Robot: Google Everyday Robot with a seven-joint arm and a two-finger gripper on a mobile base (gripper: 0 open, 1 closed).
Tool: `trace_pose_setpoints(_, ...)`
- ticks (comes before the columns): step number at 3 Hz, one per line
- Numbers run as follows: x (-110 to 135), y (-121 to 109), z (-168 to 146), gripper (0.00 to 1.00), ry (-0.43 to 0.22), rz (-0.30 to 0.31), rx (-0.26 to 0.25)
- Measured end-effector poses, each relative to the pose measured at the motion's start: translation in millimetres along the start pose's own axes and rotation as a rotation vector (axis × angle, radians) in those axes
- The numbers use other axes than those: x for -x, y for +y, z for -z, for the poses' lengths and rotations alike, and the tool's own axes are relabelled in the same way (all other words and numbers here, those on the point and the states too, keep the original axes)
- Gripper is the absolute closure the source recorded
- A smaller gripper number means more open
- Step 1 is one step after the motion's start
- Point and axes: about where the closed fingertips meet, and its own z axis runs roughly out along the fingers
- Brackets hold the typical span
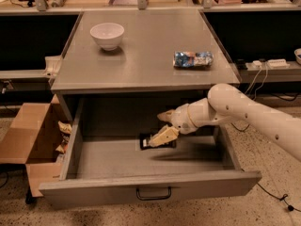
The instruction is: Place rxbar chocolate into top drawer
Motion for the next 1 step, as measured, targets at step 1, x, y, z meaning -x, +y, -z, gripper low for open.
trace_pose_setpoints(1, 10.7, -1.3, 24.1, 0.00, -0.078, -0.002, 0.002)
